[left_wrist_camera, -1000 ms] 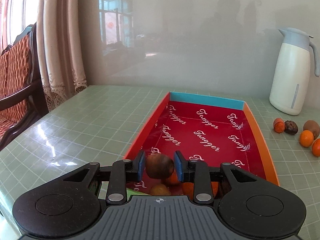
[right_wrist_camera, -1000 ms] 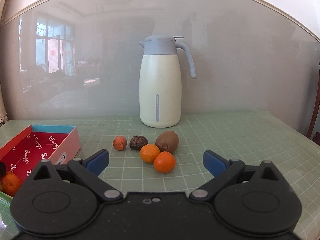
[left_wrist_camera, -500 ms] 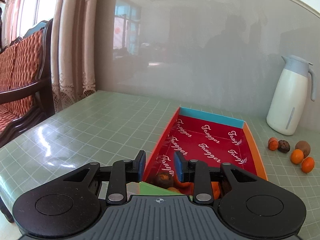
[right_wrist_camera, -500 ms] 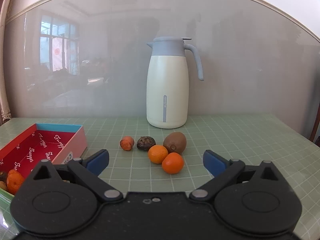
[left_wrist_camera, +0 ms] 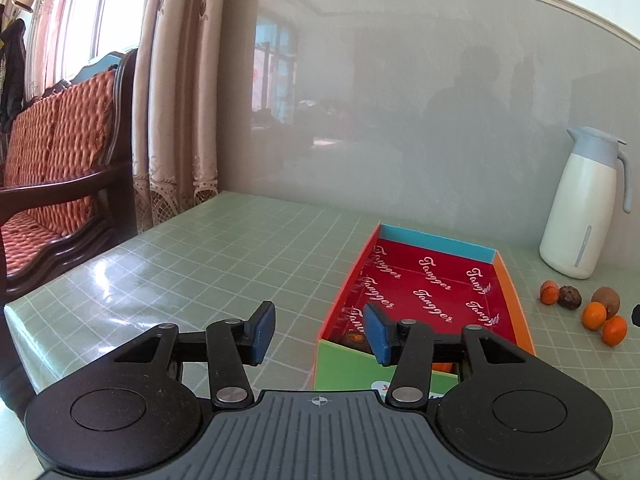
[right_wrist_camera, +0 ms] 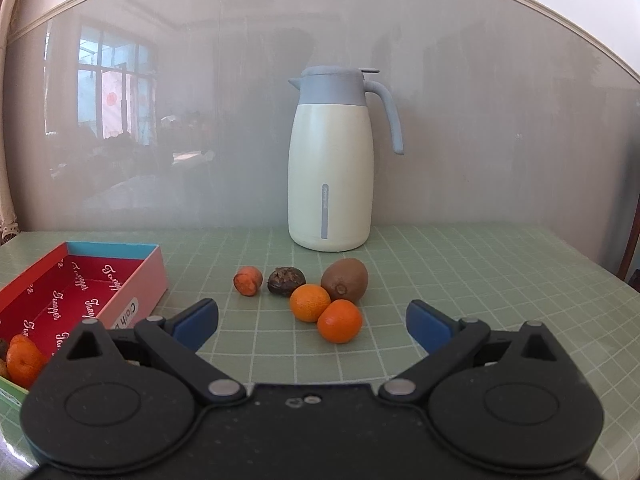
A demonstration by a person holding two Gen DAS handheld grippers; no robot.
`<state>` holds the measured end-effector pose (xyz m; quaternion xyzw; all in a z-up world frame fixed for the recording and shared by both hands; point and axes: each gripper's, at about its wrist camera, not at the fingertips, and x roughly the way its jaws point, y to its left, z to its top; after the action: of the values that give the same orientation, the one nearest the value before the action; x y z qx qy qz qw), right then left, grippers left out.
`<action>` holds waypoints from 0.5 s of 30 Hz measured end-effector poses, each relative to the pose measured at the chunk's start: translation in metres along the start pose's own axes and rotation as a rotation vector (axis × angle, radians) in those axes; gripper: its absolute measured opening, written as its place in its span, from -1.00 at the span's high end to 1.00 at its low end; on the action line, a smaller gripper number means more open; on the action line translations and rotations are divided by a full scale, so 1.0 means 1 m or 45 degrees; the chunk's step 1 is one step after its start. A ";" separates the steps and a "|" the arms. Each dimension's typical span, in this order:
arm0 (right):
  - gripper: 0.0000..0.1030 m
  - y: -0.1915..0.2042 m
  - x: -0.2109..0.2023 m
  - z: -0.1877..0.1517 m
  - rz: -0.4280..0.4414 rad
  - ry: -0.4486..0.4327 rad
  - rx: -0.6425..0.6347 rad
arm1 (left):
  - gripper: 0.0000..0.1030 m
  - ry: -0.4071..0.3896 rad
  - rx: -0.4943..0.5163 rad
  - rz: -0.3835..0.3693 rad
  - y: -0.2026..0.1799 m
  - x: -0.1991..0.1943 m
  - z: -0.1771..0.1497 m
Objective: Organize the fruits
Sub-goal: 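Withdraw the left tool while the right tool grasps another orange mandarin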
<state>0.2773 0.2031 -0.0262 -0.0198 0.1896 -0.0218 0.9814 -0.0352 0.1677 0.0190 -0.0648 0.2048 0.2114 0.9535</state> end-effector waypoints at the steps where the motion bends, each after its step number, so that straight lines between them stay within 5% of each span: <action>1: -0.96 0.000 0.001 0.000 -0.001 0.004 0.001 | 0.05 0.000 -0.003 0.007 0.001 0.000 0.000; 10: -0.89 -0.001 0.025 -0.002 -0.032 0.077 -0.025 | 0.01 0.005 -0.045 0.034 0.006 0.001 -0.001; 15: -0.35 -0.009 0.050 -0.003 -0.009 0.189 -0.013 | -0.09 -0.015 -0.045 0.044 0.010 0.001 -0.001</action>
<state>0.3227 0.1914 -0.0471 -0.0237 0.2620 -0.0258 0.9644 -0.0385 0.1766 0.0170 -0.0769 0.1965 0.2319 0.9496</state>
